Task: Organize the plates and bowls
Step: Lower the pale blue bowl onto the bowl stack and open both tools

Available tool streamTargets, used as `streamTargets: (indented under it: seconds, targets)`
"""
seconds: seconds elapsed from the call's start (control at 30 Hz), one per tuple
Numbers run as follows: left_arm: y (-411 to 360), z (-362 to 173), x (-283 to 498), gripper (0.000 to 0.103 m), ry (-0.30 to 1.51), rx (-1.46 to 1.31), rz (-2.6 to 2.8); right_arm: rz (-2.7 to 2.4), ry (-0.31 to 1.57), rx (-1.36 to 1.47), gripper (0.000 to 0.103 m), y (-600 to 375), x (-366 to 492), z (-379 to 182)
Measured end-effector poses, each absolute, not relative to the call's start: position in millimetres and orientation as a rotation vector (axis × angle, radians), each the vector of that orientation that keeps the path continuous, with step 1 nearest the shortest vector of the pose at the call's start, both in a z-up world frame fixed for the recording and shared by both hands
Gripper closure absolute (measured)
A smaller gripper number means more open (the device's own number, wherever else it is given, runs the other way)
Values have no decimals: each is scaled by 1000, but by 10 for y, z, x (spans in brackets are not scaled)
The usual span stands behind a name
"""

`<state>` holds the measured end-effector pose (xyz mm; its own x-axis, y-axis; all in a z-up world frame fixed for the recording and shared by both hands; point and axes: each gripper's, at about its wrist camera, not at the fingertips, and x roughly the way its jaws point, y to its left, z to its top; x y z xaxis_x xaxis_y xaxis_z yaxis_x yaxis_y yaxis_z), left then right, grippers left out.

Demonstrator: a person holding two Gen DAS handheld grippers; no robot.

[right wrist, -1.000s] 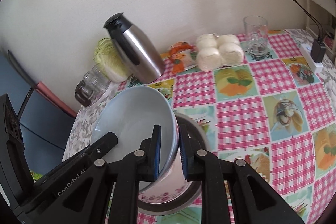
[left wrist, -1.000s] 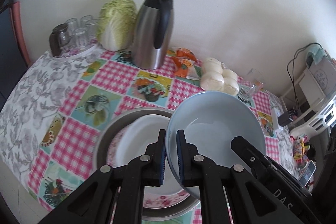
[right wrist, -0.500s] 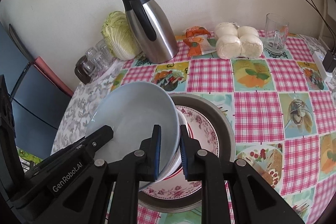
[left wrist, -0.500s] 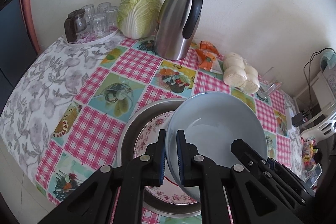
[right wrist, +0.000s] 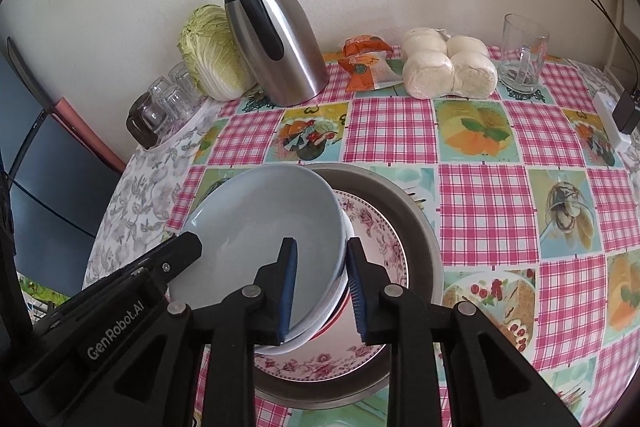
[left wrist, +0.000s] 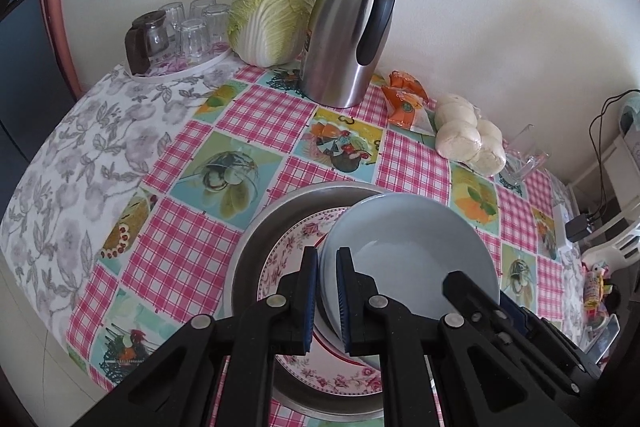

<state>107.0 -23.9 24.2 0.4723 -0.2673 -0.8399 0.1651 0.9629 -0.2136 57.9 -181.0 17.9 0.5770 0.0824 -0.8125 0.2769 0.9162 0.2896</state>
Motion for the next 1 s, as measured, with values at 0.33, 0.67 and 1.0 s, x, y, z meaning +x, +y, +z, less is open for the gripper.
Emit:
streamTargets:
  seconds: [0.33, 0.67, 1.0]
  targets:
    - [-101, 330, 1024, 90, 1030, -160, -263, -65, 894, 530, 88, -2045, 477, 206]
    - [87, 447, 829, 42, 984, -170, -228, -104, 896, 489, 85, -1993, 320, 301]
    - [231, 338, 636, 3, 984, -100, -162, -181, 936, 359, 27, -1946, 75, 254]
